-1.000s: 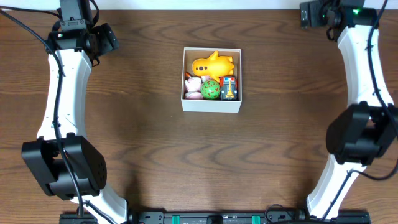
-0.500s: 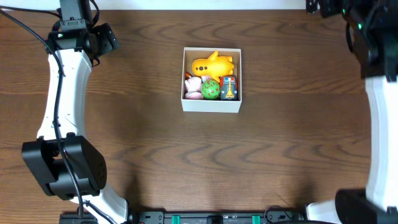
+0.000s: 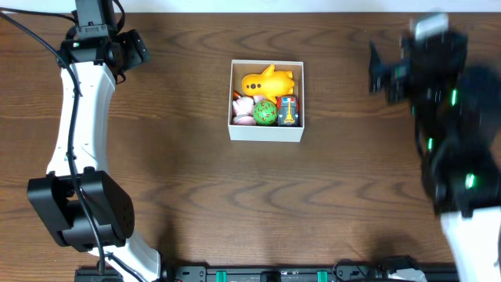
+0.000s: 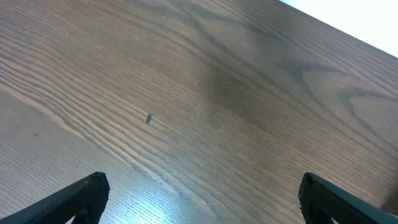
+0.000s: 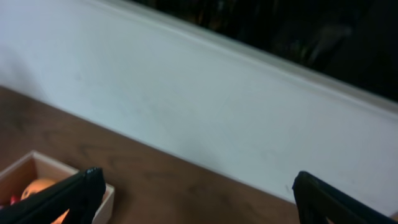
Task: Pack container
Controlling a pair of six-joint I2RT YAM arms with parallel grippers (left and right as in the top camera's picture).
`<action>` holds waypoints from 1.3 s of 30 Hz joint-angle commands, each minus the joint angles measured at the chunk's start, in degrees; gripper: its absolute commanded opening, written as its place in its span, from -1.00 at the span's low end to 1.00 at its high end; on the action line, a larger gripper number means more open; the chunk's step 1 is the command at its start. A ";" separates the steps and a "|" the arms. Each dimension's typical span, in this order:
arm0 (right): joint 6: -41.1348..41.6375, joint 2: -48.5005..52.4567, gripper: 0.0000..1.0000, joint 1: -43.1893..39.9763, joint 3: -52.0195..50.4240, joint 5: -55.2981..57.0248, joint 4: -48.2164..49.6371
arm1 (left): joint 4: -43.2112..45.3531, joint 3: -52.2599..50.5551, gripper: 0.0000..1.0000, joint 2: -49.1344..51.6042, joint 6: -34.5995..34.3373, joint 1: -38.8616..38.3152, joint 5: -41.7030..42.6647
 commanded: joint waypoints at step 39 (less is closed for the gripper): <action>0.79 -52.78 0.98 -1.92 -57.90 -4.37 5.97 | 0.00 0.81 0.96 -0.07 0.09 0.00 -0.90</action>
